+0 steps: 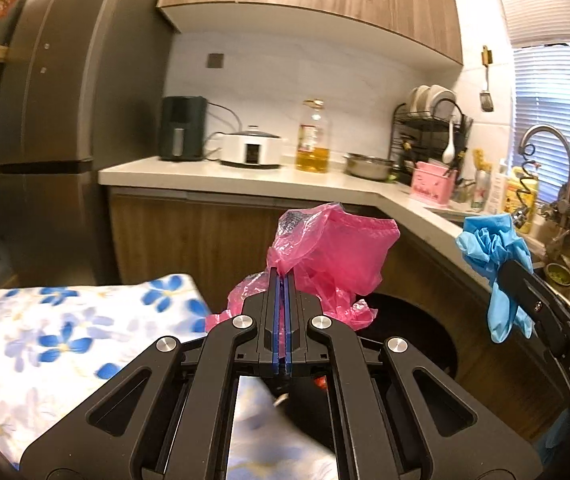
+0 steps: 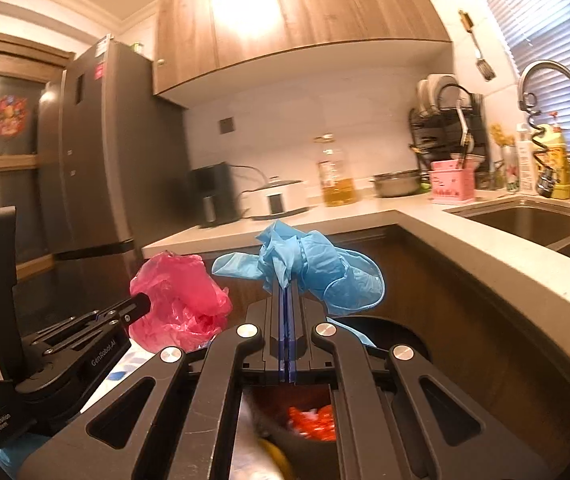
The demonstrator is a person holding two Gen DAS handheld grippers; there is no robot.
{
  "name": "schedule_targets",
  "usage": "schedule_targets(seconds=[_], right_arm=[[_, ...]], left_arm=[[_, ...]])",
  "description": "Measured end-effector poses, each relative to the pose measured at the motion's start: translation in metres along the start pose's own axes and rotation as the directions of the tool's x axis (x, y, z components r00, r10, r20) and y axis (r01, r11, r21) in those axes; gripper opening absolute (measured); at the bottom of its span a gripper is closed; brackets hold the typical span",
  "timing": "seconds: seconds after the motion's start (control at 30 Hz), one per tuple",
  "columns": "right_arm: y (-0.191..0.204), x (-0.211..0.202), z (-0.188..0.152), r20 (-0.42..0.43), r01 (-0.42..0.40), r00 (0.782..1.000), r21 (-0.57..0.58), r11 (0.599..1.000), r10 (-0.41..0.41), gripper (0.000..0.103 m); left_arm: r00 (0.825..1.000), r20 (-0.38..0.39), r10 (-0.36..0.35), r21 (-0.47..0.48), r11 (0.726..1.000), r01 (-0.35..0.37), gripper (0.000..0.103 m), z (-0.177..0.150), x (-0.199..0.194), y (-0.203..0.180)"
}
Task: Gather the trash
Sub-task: 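Lift the pink bag and blue gloves and carry them over the bin, then open the left tool over the bin while the right tool releases the gloves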
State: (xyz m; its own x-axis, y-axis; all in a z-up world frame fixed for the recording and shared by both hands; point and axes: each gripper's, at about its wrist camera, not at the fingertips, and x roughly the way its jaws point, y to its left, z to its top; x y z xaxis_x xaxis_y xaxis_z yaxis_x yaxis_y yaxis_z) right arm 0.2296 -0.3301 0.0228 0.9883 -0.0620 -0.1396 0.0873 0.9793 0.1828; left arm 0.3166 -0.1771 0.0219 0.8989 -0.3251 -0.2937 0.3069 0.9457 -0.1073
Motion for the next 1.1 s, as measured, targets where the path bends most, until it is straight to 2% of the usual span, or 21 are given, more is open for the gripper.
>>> schedule_targets(seconds=[0.37,0.8,0.93,1.03,1.1], right_arm=[[-0.033,0.022,-0.003,-0.031,-0.003,0.999,0.036,0.999,0.005,0.002],[-0.044,0.046,-0.011,-0.088,0.001,0.996,0.059,0.998,0.004,0.005],[-0.048,0.05,-0.013,-0.104,0.007,0.995,0.07,0.998,0.0,0.022],[-0.049,0.048,-0.014,-0.105,0.017,0.994,0.07,0.997,-0.01,0.033],[-0.052,0.044,-0.015,-0.102,0.031,0.995,0.079,0.996,-0.023,0.044]], left_arm=[[0.999,-0.027,-0.039,0.014,0.999,0.039,0.001,-0.006,0.043,-0.04],[0.996,-0.071,-0.053,0.011,0.998,0.054,0.002,-0.017,0.071,-0.047],[0.994,-0.081,-0.066,0.021,0.997,0.068,0.002,-0.02,0.076,-0.049],[0.993,-0.099,-0.068,0.037,0.997,0.072,0.006,-0.024,0.079,-0.05],[0.992,-0.115,-0.061,0.042,0.997,0.066,0.016,-0.026,0.08,-0.049]])
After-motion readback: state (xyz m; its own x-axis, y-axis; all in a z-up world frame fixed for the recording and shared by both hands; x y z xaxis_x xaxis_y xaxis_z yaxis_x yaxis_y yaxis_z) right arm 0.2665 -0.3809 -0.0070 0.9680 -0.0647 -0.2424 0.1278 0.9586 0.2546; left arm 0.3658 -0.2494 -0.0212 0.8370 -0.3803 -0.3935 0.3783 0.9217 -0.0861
